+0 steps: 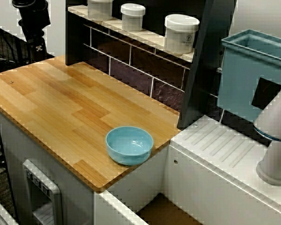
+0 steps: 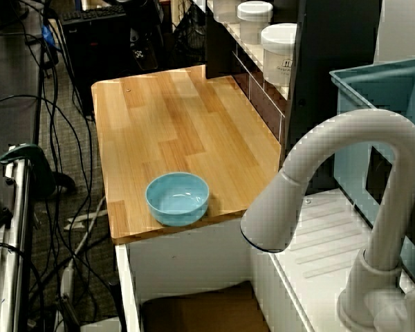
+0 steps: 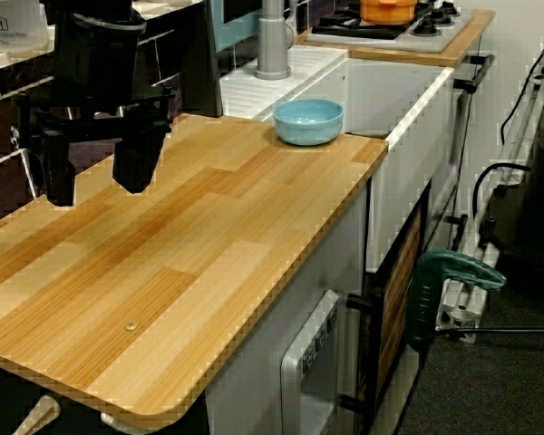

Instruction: Push into sink

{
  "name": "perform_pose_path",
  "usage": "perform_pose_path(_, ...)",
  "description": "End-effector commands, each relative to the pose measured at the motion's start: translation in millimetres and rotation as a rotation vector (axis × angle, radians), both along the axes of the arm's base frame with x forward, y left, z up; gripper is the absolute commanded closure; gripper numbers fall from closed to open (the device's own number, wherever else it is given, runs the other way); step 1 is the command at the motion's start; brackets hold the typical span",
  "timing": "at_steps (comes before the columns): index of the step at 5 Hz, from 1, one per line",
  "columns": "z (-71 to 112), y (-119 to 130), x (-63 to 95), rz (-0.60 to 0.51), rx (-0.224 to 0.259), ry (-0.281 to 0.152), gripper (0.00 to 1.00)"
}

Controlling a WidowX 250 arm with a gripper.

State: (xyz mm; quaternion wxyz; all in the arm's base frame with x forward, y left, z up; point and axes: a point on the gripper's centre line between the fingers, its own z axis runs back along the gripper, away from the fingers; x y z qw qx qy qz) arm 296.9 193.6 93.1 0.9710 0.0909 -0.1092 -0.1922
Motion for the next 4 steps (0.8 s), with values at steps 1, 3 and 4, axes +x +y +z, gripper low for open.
perform_pose_path(1,0.0,0.0,0.0,0.0,0.0,0.0,0.0)
perform_pose_path(3,7.7,-53.4,-7.9,-0.092,-0.004,0.015,0.0)
perform_pose_path(4,11.2,-69.6,-7.1,-0.152,-0.01,0.026,0.0)
